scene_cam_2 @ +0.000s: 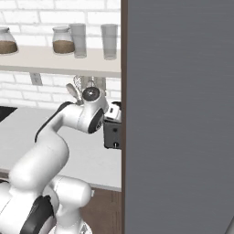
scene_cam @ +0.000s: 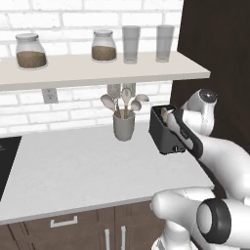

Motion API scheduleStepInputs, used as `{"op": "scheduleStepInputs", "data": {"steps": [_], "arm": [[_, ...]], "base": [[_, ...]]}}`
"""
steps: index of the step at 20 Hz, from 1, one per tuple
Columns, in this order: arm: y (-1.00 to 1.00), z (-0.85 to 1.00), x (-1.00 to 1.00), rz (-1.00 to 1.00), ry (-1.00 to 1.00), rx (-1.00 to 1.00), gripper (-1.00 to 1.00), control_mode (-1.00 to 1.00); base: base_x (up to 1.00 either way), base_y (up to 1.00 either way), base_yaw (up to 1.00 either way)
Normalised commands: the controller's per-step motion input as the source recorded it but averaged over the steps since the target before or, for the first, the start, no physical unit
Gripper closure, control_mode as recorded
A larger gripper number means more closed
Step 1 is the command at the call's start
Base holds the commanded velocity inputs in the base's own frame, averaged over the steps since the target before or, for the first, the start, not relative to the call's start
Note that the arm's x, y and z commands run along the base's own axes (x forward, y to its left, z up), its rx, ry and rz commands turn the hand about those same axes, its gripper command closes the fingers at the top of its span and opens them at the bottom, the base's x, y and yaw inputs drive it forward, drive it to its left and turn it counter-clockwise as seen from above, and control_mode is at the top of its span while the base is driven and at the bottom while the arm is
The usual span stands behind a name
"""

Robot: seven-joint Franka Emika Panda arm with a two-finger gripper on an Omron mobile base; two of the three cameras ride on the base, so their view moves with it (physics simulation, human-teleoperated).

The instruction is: Start the toaster. Once the lever pops up, take the bread to the plate on the dining counter.

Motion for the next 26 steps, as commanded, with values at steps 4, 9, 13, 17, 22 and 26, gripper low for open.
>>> {"op": "scheduleStepInputs", "data": {"steps": [4,9,13,17,22,26], "arm": [[0.0,-0.4,0.36,0.0,-0.01,0.0,-1.0,-1.0],[0.0,-0.26,0.37,0.0,-0.01,0.0,-1.0,-1.0],[0.0,-0.15,0.43,0.0,0.0,0.0,-1.0,-1.0],[0.0,-0.03,0.45,0.0,0.0,0.0,-1.0,-1.0],[0.0,-0.02,0.34,0.0,0.0,0.0,-1.0,-1.0],[0.0,-0.13,0.19,0.0,0.0,0.0,-1.0,-1.0]], "base": [[0.0,0.0,0.0],[0.0,0.0,0.0],[0.0,0.0,0.0],[0.0,0.0,0.0],[0.0,0.0,0.0],[0.0,0.0,0.0]]}}
